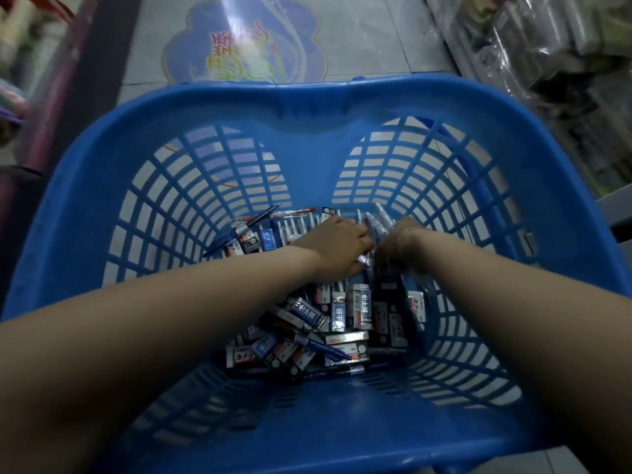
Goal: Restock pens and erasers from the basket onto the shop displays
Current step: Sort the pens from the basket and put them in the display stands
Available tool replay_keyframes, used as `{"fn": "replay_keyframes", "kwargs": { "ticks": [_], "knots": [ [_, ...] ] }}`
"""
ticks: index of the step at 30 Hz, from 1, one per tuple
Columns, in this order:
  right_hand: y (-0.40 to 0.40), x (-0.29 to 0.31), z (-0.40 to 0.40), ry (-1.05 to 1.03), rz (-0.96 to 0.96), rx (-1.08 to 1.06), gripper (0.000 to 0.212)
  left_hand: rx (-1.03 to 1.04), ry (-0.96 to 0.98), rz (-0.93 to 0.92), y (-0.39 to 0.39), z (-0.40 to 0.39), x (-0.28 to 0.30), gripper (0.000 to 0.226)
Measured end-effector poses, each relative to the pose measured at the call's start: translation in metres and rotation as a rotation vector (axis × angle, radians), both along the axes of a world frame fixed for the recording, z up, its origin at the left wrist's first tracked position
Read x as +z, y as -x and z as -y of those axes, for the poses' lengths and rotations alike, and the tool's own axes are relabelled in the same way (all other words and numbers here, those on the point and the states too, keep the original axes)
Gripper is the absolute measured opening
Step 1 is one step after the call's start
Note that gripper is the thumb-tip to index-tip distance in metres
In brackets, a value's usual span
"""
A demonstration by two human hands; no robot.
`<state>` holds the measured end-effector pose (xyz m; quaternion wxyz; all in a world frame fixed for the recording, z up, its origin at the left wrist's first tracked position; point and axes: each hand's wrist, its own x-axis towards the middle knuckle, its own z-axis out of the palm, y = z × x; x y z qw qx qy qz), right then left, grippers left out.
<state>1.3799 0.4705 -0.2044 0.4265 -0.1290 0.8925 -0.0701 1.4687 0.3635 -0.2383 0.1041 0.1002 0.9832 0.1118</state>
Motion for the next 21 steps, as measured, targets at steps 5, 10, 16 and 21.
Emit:
{"fn": "replay_keyframes", "kwargs": {
  "ticks": [5, 10, 16, 21],
  "knots": [
    [0.01, 0.022, -0.013, 0.137, 0.326, -0.378, 0.022, 0.715, -0.777, 0.35, -0.001, -0.005, 0.025, 0.014],
    [0.003, 0.023, -0.008, 0.223, 0.492, -0.58, 0.024, 0.76, -1.053, 0.594, -0.004, -0.016, 0.043, 0.004],
    [-0.008, 0.029, 0.006, 0.339, 0.605, -0.601, 0.023, 0.833, -0.914, 0.539, -0.018, -0.008, 0.048, 0.014],
    [-0.005, 0.027, 0.01, 0.103, -0.022, -0.056, 0.009, 0.61, -0.255, 0.545, -0.03, 0.038, 0.076, 0.013]
  ]
}}
